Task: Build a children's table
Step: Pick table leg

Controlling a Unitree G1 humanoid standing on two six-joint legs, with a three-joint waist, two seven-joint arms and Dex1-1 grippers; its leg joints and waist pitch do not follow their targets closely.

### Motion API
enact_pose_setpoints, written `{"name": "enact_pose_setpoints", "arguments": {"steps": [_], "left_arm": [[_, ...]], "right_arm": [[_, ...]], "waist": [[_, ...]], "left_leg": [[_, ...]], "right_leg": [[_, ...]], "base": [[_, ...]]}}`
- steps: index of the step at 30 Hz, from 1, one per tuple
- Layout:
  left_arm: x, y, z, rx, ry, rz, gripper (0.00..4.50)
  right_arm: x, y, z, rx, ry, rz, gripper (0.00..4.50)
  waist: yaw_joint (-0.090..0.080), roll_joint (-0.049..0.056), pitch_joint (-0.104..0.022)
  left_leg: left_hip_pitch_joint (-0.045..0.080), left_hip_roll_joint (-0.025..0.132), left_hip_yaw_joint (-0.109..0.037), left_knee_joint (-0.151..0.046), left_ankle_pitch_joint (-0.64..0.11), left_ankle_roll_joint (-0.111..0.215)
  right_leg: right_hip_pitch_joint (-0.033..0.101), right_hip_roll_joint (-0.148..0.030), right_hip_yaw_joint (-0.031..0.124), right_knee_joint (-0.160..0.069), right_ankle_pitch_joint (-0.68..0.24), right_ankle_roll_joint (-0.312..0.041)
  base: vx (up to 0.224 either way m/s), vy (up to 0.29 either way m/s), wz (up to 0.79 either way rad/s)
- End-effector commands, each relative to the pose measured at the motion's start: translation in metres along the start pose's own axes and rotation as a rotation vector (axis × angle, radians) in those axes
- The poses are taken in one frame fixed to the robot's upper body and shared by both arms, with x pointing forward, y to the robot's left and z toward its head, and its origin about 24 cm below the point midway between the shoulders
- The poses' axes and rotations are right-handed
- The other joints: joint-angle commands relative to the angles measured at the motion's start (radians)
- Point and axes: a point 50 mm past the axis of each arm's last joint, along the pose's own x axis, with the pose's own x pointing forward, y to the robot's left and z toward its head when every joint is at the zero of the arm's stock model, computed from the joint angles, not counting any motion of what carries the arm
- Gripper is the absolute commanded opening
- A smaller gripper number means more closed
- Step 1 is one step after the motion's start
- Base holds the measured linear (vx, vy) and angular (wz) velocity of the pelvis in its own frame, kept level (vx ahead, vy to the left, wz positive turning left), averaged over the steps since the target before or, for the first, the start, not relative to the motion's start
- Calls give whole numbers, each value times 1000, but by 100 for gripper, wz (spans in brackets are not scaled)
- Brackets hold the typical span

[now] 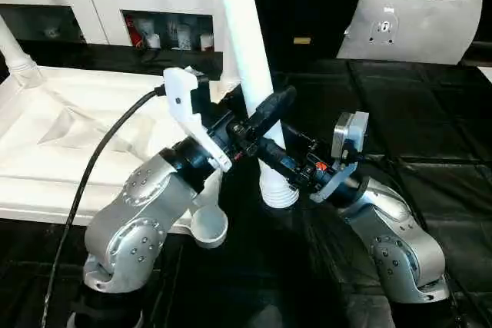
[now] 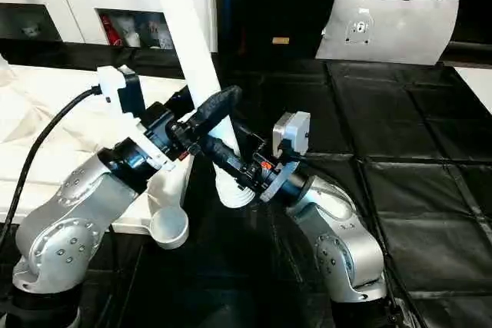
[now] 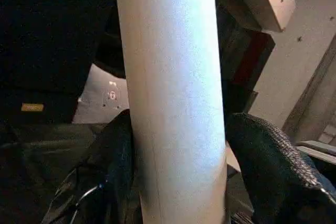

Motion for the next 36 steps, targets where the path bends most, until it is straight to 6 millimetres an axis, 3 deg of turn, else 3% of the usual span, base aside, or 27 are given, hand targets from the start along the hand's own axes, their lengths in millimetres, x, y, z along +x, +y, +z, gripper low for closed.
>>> {"name": "enact_pose_setpoints", "arguments": {"steps": [1, 9, 14, 18, 21, 26, 27, 36], "left_arm": [[-1, -7, 3, -37, -16, -47, 243], [-7, -9, 1, -45, 30, -128, 243], [-14, 1, 4, -79, 33, -213, 243], [-17, 13, 9, -80, 48, -239, 252], [-22, 20, 4, 25, 143, -238, 202], [-24, 28, -6, 217, 214, -184, 222], [-24, 28, -7, 232, 214, -195, 255], [-27, 33, -9, 222, 188, -147, 307]], "right_arm": [[-2, -1, -2, 1, -1, 1, 186], [-3, 1, -4, -6, 3, 16, 186], [-4, 4, -7, -8, 13, 49, 186], [-5, 6, -10, -16, 29, 75, 186], [-6, 7, -11, -25, 35, 77, 186], [-8, 7, -11, -33, 38, 72, 185], [-8, 7, -12, -34, 40, 72, 185], [-11, 8, -15, -38, 53, 77, 184]], "waist": [[-5, -1, -65], [-4, 1, -67], [-3, 0, -70], [-1, 10, -70], [-2, 12, -71], [-1, 11, -71], [-2, 10, -72], [-4, 7, -70]], "left_leg": [[30, 102, -46, -69, -125, 25], [31, 101, -46, -68, -127, 26], [32, 99, -44, -67, -114, 23], [34, 99, -45, -68, -133, 13], [38, 101, -47, -73, -154, 1], [36, 104, -48, -74, -159, -3], [36, 104, -47, -73, -156, -4], [35, 103, -45, -71, -159, 6]], "right_leg": [[33, -119, 52, -73, -50, -194], [34, -118, 52, -73, -67, -186], [33, -117, 51, -70, -51, -187], [30, -117, 51, -68, -58, -194], [29, -115, 51, -68, -71, -189], [34, -122, 54, -70, -58, -184], [35, -122, 53, -69, -54, -184], [33, -122, 52, -67, -54, -212]], "base": [[0, 0, 0], [0, 0, 0], [0, 0, 0], [0, 0, 0], [0, 0, 0], [0, 0, 0], [0, 0, 0], [0, 0, 0]]}}
